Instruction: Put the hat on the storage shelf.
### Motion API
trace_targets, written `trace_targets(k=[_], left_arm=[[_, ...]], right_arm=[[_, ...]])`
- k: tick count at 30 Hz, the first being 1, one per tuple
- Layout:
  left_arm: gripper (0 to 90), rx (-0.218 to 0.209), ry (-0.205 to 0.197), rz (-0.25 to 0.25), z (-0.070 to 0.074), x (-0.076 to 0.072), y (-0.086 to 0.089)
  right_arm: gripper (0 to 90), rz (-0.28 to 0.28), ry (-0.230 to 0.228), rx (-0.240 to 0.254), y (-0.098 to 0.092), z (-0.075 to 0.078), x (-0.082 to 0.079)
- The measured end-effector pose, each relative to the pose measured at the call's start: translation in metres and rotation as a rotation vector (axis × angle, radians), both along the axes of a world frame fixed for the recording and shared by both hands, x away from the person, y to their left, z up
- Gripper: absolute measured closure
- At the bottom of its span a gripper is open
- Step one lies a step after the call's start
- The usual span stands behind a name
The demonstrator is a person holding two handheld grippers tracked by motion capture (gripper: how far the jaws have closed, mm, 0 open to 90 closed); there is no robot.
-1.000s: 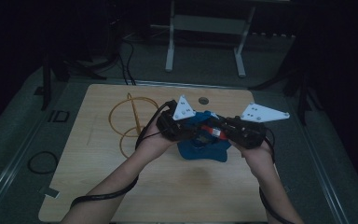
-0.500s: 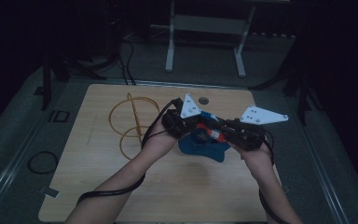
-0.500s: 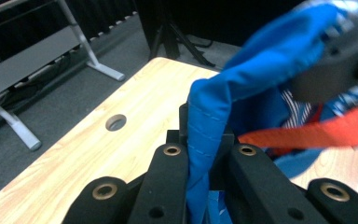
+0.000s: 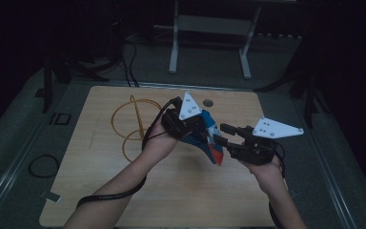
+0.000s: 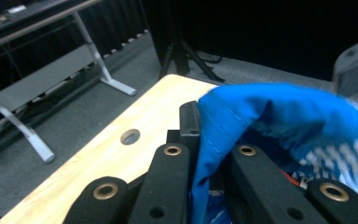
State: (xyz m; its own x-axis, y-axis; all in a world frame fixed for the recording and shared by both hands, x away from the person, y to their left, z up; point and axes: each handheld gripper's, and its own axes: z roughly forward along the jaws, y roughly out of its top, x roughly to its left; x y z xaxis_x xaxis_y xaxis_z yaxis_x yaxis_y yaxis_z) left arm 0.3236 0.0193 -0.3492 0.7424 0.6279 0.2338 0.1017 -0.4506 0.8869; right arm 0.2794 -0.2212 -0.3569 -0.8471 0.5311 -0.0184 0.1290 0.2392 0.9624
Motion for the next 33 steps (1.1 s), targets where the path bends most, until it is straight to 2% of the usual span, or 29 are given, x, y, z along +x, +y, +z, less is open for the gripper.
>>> trace_targets(k=[1, 3, 5, 8, 11, 13, 15, 19, 22, 28, 30, 33], left_arm=[[89.3, -0.021, -0.004, -0.016, 0.0, 0.0, 0.003], [89.2, -0.036, -0.012, -0.041, 0.0, -0.001, 0.009], [89.2, -0.061, -0.021, -0.085, 0.0, -0.002, 0.016], [89.2, -0.104, -0.057, -0.173, -0.001, -0.006, 0.024], [89.1, -0.16, -0.096, -0.289, -0.003, -0.01, 0.032], [89.1, -0.172, -0.114, -0.314, -0.003, -0.013, 0.035], [89.0, -0.181, -0.113, -0.344, -0.004, -0.013, 0.036], [89.1, -0.215, -0.066, -0.417, -0.007, -0.014, 0.033], [89.0, -0.21, -0.065, -0.455, -0.01, -0.018, 0.028], [89.1, -0.244, -0.03, -0.498, -0.011, -0.019, 0.021], [89.0, -0.251, -0.023, -0.508, -0.01, -0.019, 0.021], [89.0, -0.25, -0.027, -0.517, -0.01, -0.018, 0.02]], right_arm=[[46.7, 0.011, 0.0, 0.01, -0.002, 0.0, -0.001], [41.5, 0.011, 0.004, 0.037, -0.009, -0.001, -0.003], [36.8, 0.012, -0.003, 0.036, -0.013, -0.002, -0.003], [31.1, 0.025, -0.007, 0.024, -0.019, -0.007, -0.002], [33.2, 0.04, -0.005, 0.017, -0.02, -0.013, -0.003], [35.1, 0.045, -0.013, -0.007, -0.019, -0.017, -0.003], [37.7, 0.047, -0.008, -0.02, -0.017, -0.02, -0.004], [38.8, 0.07, 0.007, -0.017, -0.012, -0.026, -0.006], [41.6, 0.081, 0.006, -0.02, -0.008, -0.03, -0.008], [62.9, 0.096, -0.003, -0.023, -0.002, -0.037, -0.014], [70.9, 0.065, -0.021, -0.04, -0.001, -0.037, -0.015], [89.7, 0.017, -0.027, -0.042, -0.003, -0.036, -0.013]])
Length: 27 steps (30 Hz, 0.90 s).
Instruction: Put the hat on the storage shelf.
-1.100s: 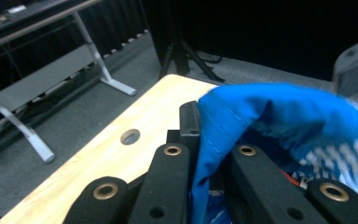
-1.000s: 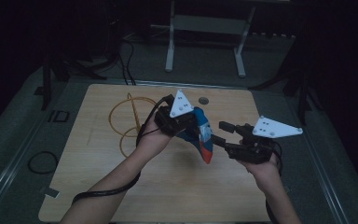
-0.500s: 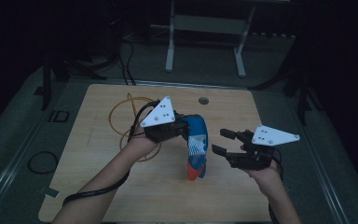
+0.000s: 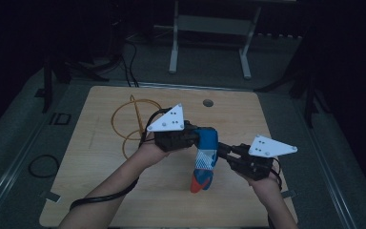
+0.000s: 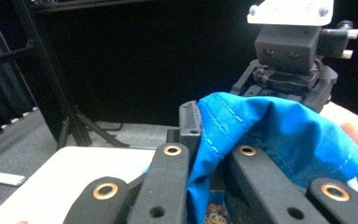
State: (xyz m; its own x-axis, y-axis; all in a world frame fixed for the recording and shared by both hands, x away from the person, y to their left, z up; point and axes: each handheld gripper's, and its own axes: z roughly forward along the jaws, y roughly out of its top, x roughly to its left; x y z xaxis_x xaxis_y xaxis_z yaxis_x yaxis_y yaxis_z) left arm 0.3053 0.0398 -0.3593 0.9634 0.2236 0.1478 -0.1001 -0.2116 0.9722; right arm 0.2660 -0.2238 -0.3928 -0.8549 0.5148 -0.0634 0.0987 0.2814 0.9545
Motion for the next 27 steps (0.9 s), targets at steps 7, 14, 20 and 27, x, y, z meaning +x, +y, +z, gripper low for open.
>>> trace_targets(k=[7, 14, 20, 27], left_arm=[[88.9, 0.017, 0.021, 0.022, -0.002, 0.004, 0.008], [88.4, 0.078, -0.006, 0.017, -0.003, -0.001, 0.01], [80.7, 0.108, -0.016, 0.044, -0.003, -0.006, 0.014], [70.2, 0.165, -0.038, 0.06, -0.005, -0.018, 0.022]], right_arm=[[90.0, -0.047, -0.003, 0.029, -0.008, 0.004, 0.0], [90.0, -0.058, -0.008, 0.087, -0.022, 0.017, 0.0], [90.0, -0.071, -0.023, 0.087, -0.026, 0.029, 0.0], [90.0, -0.062, -0.043, 0.089, -0.025, 0.037, -0.002]])
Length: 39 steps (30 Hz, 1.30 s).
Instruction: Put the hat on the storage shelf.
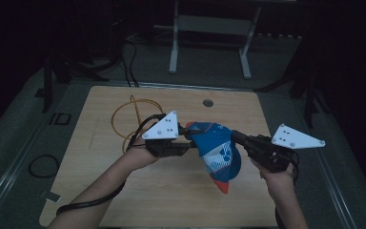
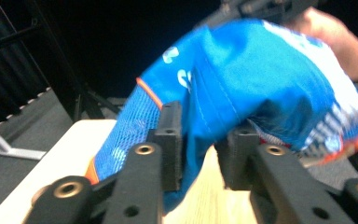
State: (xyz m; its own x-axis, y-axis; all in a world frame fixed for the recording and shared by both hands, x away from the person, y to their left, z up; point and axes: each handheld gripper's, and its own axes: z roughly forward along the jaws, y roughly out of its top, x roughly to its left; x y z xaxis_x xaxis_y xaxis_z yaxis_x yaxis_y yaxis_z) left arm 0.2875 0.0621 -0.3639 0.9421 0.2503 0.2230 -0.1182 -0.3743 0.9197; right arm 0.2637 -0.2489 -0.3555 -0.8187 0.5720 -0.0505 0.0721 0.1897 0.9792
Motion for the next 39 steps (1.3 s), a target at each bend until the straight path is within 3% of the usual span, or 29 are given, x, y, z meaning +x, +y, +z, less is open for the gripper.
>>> trace_targets(k=[5, 11, 18, 23, 25, 29, 34, 39], left_arm=[[63.3, 0.0, 0.005, 0.006, -0.001, -0.006, 0.011], [56.6, -0.013, 0.024, 0.072, -0.001, -0.016, 0.032], [38.9, -0.037, 0.021, 0.221, -0.007, -0.028, 0.052], [24.6, -0.103, 0.038, 0.322, -0.011, -0.033, 0.077], [14.0, -0.125, 0.033, 0.365, -0.015, -0.035, 0.086], [3.5, -0.142, 0.024, 0.439, -0.025, -0.041, 0.103], [2.9, -0.168, -0.013, 0.563, -0.042, -0.053, 0.126], [2.0, -0.204, 0.024, 0.689, -0.071, -0.062, 0.15]], right_arm=[[90.0, 0.006, -0.013, 0.002, 0.001, 0.006, -0.001], [90.0, -0.003, -0.021, -0.002, 0.006, 0.011, 0.002], [90.0, -0.006, -0.026, 0.003, 0.015, 0.016, 0.01], [90.0, 0.0, -0.036, 0.014, 0.023, 0.026, 0.016], [90.0, 0.004, -0.041, 0.023, 0.028, 0.032, 0.018], [90.0, 0.009, -0.05, 0.023, 0.039, 0.042, 0.025], [90.0, 0.011, -0.054, 0.028, 0.053, 0.053, 0.034], [90.0, 0.026, -0.045, 0.034, 0.07, 0.06, 0.044]])
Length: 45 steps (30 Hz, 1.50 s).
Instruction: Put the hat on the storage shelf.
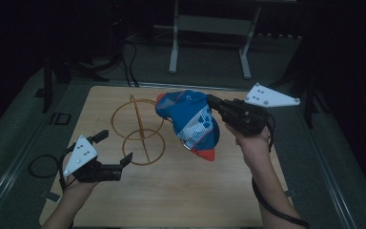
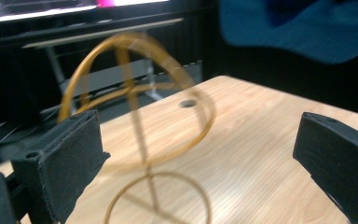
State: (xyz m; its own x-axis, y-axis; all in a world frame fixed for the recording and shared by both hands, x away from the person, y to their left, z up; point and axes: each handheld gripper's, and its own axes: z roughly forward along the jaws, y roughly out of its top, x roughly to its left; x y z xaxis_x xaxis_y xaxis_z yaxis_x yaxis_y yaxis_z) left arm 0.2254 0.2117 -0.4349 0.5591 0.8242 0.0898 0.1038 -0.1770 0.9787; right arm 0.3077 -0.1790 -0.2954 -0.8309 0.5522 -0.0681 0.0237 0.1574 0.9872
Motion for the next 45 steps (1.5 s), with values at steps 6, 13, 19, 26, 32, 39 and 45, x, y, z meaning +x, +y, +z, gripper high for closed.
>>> trace_targets(k=[6, 13, 19, 26, 32, 39, 45], left_arm=[[2.0, 0.035, 0.069, 0.098, -0.046, -0.007, 0.017], [2.0, 0.043, 0.035, 0.23, -0.089, -0.02, 0.018], [2.0, 0.002, 0.048, 0.23, -0.103, -0.02, 0.028], [2.1, -0.03, 0.064, 0.238, -0.111, -0.02, 0.039], [2.1, -0.042, 0.084, 0.255, -0.116, -0.019, 0.047], [2.1, -0.055, 0.083, 0.244, -0.117, -0.019, 0.049], [2.1, -0.062, 0.087, 0.234, -0.118, -0.019, 0.05]], right_arm=[[90.0, 0.006, 0.005, -0.011, 0.023, 0.006, 0.011], [90.0, 0.007, 0.004, -0.03, 0.052, 0.012, 0.025], [90.0, 0.03, 0.022, -0.036, 0.086, 0.018, 0.039], [90.0, 0.081, 0.047, -0.057, 0.129, 0.016, 0.049], [90.0, 0.159, 0.088, -0.104, 0.179, 0.004, 0.053], [90.0, 0.198, 0.117, -0.159, 0.208, -0.009, 0.056], [90.0, 0.204, 0.156, -0.179, 0.211, -0.024, 0.064]])
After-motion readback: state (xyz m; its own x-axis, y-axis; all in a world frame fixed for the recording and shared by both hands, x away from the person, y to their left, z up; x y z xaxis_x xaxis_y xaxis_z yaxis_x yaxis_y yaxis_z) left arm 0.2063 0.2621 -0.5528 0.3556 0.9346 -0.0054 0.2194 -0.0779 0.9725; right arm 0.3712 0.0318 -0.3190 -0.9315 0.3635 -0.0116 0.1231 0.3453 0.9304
